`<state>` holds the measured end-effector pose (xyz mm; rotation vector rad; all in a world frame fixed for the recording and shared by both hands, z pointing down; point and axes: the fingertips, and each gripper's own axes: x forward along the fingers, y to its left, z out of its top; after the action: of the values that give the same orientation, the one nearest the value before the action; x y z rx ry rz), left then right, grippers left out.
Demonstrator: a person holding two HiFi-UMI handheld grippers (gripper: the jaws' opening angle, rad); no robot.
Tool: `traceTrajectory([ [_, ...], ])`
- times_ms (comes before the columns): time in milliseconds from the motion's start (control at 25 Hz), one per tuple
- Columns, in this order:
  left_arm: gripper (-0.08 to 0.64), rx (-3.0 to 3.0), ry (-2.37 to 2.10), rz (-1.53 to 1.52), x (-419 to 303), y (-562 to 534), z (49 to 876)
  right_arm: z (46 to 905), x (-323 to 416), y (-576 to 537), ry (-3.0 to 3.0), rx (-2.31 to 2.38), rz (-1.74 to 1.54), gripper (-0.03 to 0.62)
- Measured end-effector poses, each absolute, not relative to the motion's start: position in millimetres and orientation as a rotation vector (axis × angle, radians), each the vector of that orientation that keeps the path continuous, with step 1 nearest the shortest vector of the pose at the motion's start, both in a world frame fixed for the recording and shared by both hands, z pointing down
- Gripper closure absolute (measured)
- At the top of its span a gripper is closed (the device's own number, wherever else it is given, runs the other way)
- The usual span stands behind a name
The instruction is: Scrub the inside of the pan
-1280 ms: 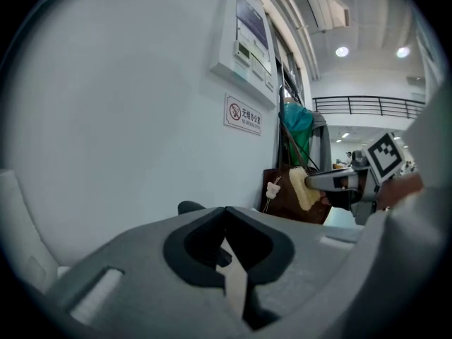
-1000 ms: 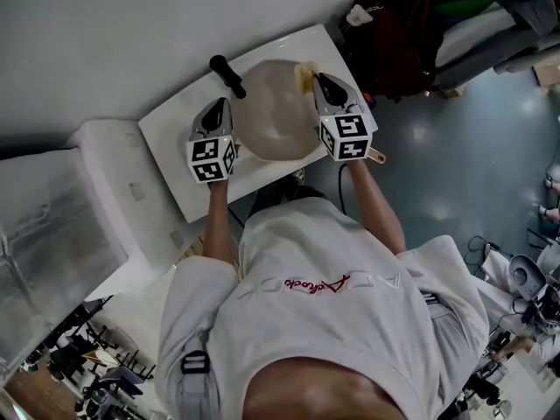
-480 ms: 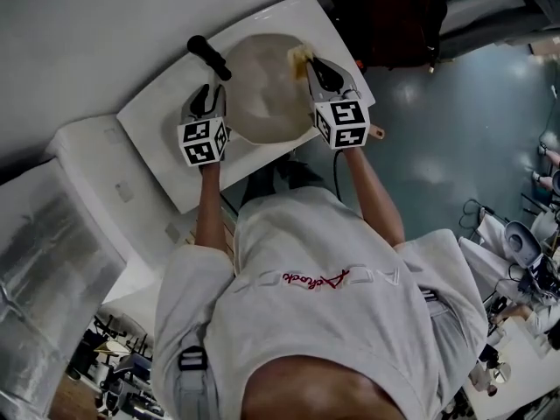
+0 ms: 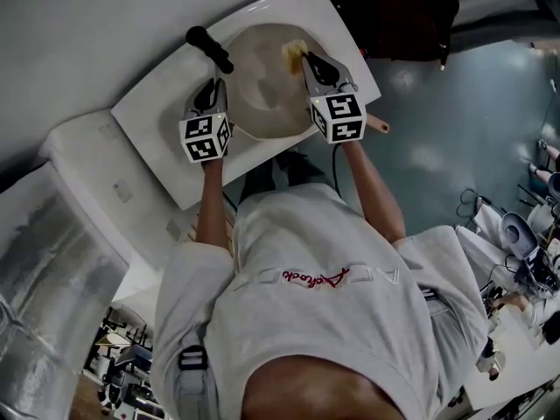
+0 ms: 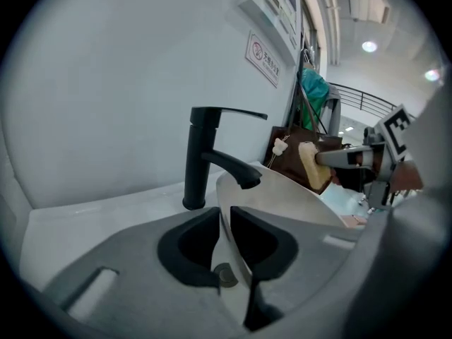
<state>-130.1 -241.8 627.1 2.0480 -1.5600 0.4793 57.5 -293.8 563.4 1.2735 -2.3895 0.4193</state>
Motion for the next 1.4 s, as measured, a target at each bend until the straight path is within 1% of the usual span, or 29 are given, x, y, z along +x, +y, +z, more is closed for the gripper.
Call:
traceTrajectory([
  [160,0.518,2.039,-1.547,0.441,-130.3,-241.2,627.5,572.2,48.2,-297.5,-2.373,1.234,0.398,0.563],
  [320,0.518,2.037,-1.535,0.429,-130.6,-240.9,627.9,581.2,37.7,-300.6,-2.345,1.170,0.308,0.563],
  [840,0.515,2.052,-1.515,0.404,-130.6,-240.6,627.2,599.4,-23.2,-298.3,-2.223,0.722,-0.330,0.563],
  [1000,0.514,2.052,-1.513,0.400,-131.0,-240.7,626.9,614.0,-39.7,-293.3,-2.168,0.575,-0.472,0.563],
  [1160,0.514,2.056,-1.507,0.395,-130.8,-241.0,626.6,630.0,-47.6,-295.9,-2.122,0.486,-0.519,0.563],
  [1400,0.512,2.057,-1.501,0.390,-130.3,-241.2,627.4,645.9,-54.1,-316.0,-2.092,0.466,-0.507,0.563],
])
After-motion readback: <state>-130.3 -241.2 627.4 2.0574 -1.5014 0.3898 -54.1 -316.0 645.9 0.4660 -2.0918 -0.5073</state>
